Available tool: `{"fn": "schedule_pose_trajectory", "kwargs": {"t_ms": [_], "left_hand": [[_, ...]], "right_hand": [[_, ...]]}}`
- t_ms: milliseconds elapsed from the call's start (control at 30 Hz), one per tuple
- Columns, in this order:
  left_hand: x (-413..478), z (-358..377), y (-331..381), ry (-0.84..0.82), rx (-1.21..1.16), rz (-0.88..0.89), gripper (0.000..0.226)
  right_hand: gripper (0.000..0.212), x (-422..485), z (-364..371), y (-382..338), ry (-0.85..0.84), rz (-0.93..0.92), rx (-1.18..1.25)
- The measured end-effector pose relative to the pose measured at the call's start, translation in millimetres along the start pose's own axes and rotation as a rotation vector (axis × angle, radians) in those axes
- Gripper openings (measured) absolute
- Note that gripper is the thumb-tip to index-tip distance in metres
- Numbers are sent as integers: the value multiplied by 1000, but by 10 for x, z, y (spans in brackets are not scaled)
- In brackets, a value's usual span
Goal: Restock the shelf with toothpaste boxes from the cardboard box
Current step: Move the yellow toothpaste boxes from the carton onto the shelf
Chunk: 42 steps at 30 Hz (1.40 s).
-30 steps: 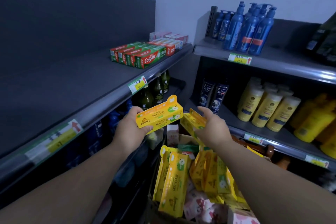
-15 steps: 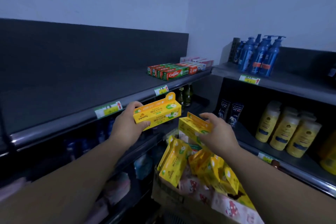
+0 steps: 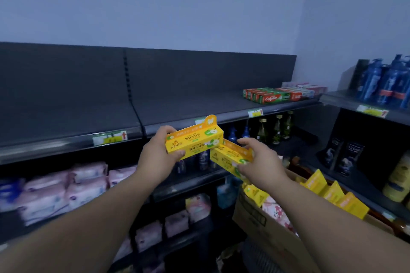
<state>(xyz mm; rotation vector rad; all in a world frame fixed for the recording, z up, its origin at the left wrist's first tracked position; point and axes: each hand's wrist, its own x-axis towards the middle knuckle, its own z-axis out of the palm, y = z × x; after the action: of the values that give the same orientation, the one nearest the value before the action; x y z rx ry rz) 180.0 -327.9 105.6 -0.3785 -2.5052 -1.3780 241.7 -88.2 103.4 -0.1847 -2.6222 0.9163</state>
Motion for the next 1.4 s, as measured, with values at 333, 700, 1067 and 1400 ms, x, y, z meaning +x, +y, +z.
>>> {"fn": "schedule_pose_trajectory", "kwargs": {"t_ms": [333,700,1067,1400], "left_hand": [[-369,-1819,-670,242,53,-85,42],[-991,-4166,-1632,470,235,-173,41],[-1268,-5439,-2420,644,316,-276,43],[-894,-6015,-2924,766,458,-418,46]], "right_hand": [[56,20,934,-1525,-80,-175,134],[57,-264,2383,-3581,-198,-373,280],[59,-332,3431,-4838,-306,-484,352],[59,283,3985,-5534,-428,-613,353]]}}
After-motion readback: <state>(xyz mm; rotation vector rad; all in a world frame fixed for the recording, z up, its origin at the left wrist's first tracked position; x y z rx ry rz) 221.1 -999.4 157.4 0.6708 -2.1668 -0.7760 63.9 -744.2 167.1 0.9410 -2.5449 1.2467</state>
